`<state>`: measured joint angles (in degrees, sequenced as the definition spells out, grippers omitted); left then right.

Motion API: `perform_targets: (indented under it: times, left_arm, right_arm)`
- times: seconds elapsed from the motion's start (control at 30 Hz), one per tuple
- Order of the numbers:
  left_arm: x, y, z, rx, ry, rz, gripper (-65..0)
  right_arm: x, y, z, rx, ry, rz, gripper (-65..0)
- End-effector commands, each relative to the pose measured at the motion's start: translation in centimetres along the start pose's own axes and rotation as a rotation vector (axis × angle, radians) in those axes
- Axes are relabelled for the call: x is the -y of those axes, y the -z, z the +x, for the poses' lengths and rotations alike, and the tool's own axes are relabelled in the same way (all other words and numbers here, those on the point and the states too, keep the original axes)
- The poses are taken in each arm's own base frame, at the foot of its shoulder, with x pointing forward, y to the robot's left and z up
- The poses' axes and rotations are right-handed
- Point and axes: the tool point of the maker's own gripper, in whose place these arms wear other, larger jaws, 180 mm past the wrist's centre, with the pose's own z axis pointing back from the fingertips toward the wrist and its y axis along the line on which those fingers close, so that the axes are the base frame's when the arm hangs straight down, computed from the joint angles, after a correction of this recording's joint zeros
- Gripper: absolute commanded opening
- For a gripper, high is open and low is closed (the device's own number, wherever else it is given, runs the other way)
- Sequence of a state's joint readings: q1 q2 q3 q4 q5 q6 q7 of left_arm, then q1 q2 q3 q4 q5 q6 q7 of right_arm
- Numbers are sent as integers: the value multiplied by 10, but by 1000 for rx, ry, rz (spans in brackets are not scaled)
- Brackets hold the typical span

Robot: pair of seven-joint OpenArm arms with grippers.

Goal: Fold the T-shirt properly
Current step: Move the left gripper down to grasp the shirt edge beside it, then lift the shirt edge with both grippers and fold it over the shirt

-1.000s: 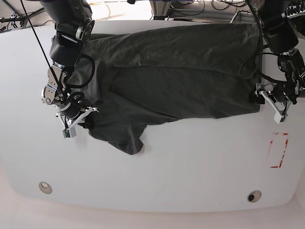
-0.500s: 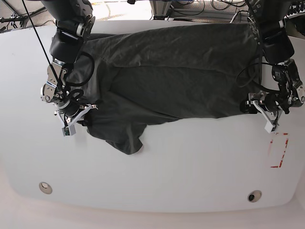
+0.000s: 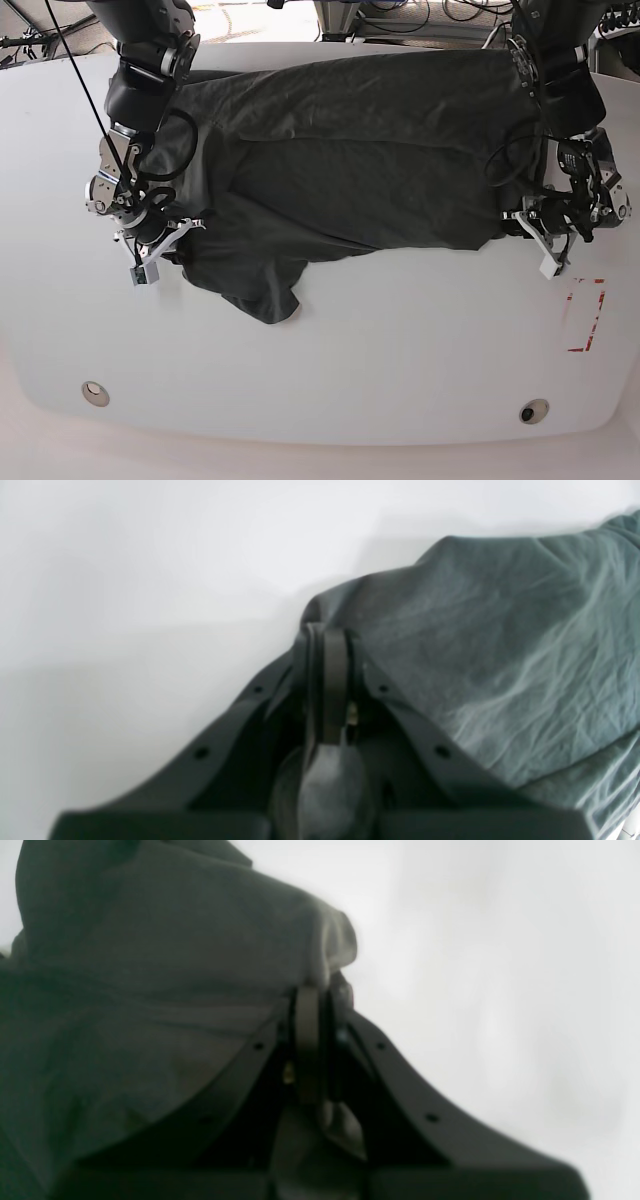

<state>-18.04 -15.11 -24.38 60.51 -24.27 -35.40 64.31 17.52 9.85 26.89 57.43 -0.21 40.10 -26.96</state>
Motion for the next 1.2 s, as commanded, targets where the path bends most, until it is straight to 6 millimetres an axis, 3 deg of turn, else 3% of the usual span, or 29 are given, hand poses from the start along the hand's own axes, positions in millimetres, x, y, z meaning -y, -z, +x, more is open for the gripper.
perform_targets:
  times: [0.0,0.33,0.7,1.0,1.17]
  left_arm:
    - [-4,-18,34,69,44,29,-650]
    - [6,-57,77,146,170,105,-650]
    - [15,-83,94,186,248,164,-650]
    - [16,-94,92,207,284,196,-650]
    - [19,-94,80,183,372,198,-650]
  right_arm:
    - [11,-10,22,11,-55,-39,-650]
    - [16,-38,58,28,-168,-117,-650]
    - [17,-61,72,19,-234,-175,-650]
    - [18,-88,66,-34,-294,-244,-650]
    - [14,-105,59,-62,-328,-280,-650]
